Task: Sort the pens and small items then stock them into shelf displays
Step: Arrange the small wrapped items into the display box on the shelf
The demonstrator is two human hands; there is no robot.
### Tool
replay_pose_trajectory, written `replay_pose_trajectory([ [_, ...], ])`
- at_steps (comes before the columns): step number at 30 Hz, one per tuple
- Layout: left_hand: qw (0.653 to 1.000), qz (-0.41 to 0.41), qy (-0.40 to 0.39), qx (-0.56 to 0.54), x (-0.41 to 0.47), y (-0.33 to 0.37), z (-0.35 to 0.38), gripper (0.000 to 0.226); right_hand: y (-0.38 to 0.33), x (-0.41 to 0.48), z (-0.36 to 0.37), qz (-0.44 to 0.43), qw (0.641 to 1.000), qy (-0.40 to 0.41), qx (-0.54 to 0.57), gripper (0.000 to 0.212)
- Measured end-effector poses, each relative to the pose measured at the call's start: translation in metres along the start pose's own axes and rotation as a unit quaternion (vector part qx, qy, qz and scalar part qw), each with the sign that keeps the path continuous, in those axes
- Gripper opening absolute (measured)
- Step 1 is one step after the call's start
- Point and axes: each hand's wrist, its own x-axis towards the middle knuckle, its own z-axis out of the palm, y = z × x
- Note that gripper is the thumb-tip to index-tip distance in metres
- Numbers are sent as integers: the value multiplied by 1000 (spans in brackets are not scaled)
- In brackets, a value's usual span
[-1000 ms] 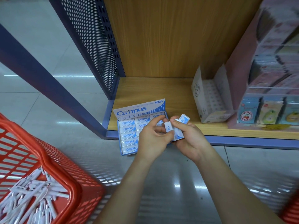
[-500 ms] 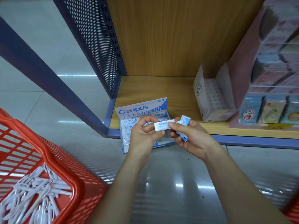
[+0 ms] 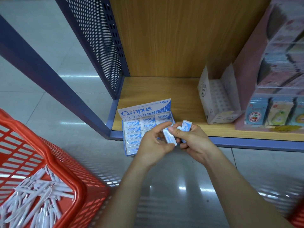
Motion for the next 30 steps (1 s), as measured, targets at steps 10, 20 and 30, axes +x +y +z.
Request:
replay_pose_trajectory([
  [10,926,181,95,316,5,-12,11,33,-6,-1,-4,34,994,-39,-92,19],
  [20,965,119,54,227,14,-8,-16,31,-4,3,-21,8,996,-15,-92,16],
  [30,891,131,88,427,28,-29,-7,34,-7,8,-21,5,992,124,5,10],
])
